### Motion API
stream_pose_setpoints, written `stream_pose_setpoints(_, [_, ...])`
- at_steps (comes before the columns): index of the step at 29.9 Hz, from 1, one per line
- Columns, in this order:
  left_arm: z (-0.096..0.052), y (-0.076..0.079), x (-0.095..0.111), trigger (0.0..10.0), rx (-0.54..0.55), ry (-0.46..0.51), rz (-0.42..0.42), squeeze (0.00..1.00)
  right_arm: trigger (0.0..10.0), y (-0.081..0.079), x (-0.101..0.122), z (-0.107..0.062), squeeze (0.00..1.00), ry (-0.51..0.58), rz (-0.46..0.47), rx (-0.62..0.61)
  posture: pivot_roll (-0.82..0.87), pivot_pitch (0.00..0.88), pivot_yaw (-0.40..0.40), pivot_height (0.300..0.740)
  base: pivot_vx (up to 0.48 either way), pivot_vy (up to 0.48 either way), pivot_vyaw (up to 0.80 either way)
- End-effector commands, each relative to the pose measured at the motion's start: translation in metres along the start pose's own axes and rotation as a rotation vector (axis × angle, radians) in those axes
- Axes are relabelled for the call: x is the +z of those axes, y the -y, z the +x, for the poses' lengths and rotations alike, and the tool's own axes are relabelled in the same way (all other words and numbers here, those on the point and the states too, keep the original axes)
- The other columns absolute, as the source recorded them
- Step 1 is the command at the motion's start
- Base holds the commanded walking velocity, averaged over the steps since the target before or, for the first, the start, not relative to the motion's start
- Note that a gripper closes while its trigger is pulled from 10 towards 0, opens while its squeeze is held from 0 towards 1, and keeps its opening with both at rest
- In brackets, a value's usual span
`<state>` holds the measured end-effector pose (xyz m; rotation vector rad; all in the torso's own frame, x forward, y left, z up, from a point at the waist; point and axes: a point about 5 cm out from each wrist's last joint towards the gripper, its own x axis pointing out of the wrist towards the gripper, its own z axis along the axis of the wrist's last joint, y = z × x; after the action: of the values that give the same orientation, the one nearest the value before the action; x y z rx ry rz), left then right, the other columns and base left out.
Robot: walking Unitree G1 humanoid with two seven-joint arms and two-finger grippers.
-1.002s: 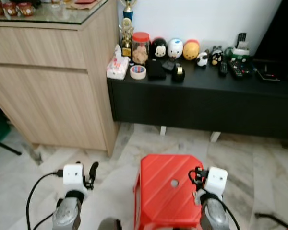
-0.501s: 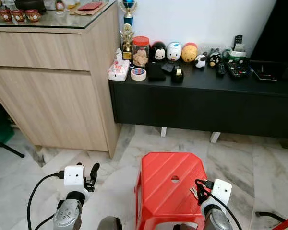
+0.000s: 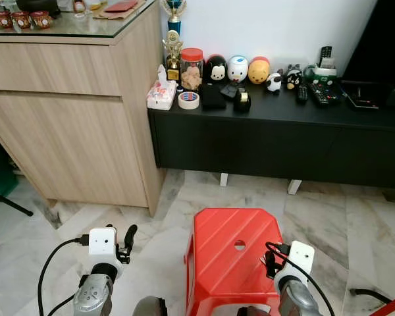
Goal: Hang keys on a hook
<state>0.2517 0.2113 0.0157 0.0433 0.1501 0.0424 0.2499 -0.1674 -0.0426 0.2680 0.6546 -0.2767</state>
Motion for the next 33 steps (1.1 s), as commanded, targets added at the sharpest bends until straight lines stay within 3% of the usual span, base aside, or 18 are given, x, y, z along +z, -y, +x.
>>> stream_pose_setpoints(1, [-0.001, 0.001, 0.000, 10.0, -0.014, 0.000, 0.008, 0.00, 10.0, 0.001, -0.001, 0.001, 0.00, -0.025, 0.033, -0.009, 0.08, 0.041, -0.041, 0.631, 0.000, 0.000, 0.00])
stream_pose_setpoints(16, [0.013, 0.012, 0.029, 10.0, -0.075, 0.101, 0.022, 0.00, 10.0, -0.004, 0.005, 0.001, 0.00, 0.028, 0.073, 0.025, 0.08, 0.130, -0.047, 0.631, 0.000, 0.000, 0.00])
stream_pose_setpoints(22, [0.006, 0.014, 0.027, 10.0, -0.082, 0.100, 0.017, 0.00, 10.0, -0.006, 0.000, 0.000, 0.00, 0.002, 0.068, 0.044, 0.08, 0.158, -0.050, 0.631, 0.000, 0.000, 0.00])
stream_pose_setpoints(25, [0.002, 0.012, 0.025, 10.0, -0.078, 0.090, 0.017, 0.00, 10.0, -0.008, 0.001, 0.001, 0.00, 0.007, 0.108, 0.051, 0.09, 0.168, -0.052, 0.631, 0.000, 0.000, 0.00])
stream_pose_setpoints(28, [-0.002, 0.011, 0.023, 10.0, -0.069, 0.082, 0.016, 0.00, 10.0, -0.011, 0.003, 0.002, 0.00, -0.007, 0.208, 0.052, 0.09, 0.176, -0.052, 0.631, 0.000, 0.000, 0.00])
stream_pose_setpoints(33, [-0.004, 0.010, 0.022, 10.0, -0.067, 0.076, 0.017, 0.00, 10.0, -0.012, 0.005, 0.002, 0.00, -0.007, 0.214, 0.056, 0.09, 0.178, -0.050, 0.631, 0.000, 0.000, 0.00])
